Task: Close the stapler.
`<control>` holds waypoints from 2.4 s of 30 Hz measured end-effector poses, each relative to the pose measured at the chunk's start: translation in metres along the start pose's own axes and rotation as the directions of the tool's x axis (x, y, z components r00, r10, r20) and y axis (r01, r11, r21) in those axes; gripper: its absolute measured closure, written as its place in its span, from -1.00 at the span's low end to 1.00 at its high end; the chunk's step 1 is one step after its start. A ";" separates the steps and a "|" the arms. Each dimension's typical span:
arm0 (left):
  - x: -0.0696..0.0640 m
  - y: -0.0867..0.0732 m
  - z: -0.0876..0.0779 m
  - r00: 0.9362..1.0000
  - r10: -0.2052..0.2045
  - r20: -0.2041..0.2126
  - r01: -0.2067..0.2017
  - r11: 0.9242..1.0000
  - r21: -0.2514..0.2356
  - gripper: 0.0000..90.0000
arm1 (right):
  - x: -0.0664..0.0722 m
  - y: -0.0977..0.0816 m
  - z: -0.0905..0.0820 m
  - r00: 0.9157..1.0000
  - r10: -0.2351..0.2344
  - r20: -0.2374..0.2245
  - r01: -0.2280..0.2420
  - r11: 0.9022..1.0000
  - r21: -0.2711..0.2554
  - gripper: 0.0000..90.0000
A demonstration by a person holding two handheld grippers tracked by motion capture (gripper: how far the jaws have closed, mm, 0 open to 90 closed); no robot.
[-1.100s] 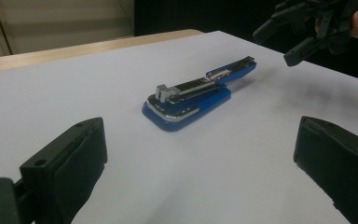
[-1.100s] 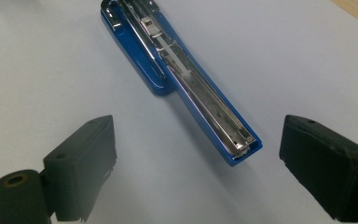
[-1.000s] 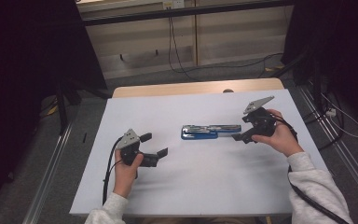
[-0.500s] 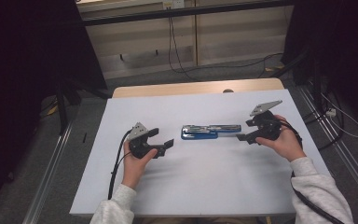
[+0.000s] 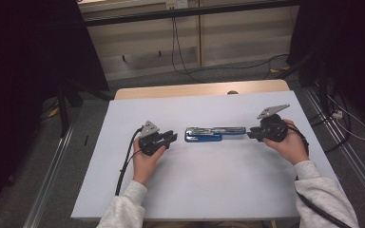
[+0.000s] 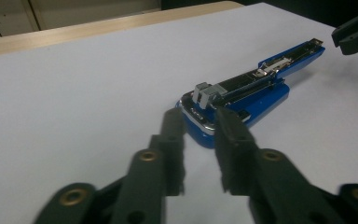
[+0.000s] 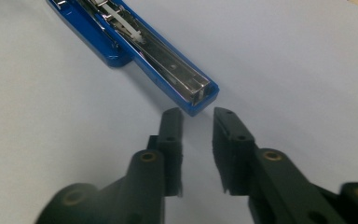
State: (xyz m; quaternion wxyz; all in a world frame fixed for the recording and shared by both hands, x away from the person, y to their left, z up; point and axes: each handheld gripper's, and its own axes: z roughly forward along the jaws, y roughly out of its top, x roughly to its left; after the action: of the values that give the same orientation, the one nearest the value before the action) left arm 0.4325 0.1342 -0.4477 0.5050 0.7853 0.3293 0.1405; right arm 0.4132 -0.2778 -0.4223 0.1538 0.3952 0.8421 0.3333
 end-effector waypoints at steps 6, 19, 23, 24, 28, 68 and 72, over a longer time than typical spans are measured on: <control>0.001 0.000 0.016 0.999 -0.015 0.032 0.014 0.999 0.051 1.00 | 0.000 -0.001 0.003 1.000 0.002 0.015 -0.002 1.000 0.015 1.00; 0.000 0.004 0.038 0.999 -0.008 0.040 0.003 0.994 0.111 1.00 | -0.005 -0.005 0.012 1.000 -0.001 0.011 0.000 0.999 0.039 1.00; 0.000 0.004 0.039 0.999 0.001 0.046 -0.006 0.993 0.117 1.00 | -0.006 -0.005 0.016 1.000 -0.013 0.014 0.012 0.998 0.054 1.00; -0.001 0.004 0.040 0.999 0.000 0.046 -0.006 0.993 0.119 1.00 | -0.006 -0.005 0.016 1.000 -0.009 0.013 0.009 0.998 0.055 1.00; -0.001 0.005 0.042 0.999 0.010 0.051 -0.017 0.991 0.136 1.00 | -0.006 -0.003 0.019 1.000 -0.013 0.011 0.012 0.998 0.061 1.00; -0.003 0.006 0.046 0.997 0.015 0.070 -0.026 0.987 0.161 1.00 | 0.002 0.010 0.020 0.999 -0.050 -0.003 0.050 0.999 0.005 1.00; -0.003 0.005 0.045 0.997 0.008 0.070 -0.019 0.988 0.154 1.00 | 0.004 0.011 0.022 0.999 -0.053 -0.008 0.053 0.999 0.002 0.98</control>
State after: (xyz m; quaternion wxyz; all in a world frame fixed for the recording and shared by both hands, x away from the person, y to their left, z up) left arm 0.4571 0.0993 -0.4629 0.4527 0.8288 0.3161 0.0906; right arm 0.4282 -0.2606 -0.4308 0.1589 0.3717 0.8531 0.3299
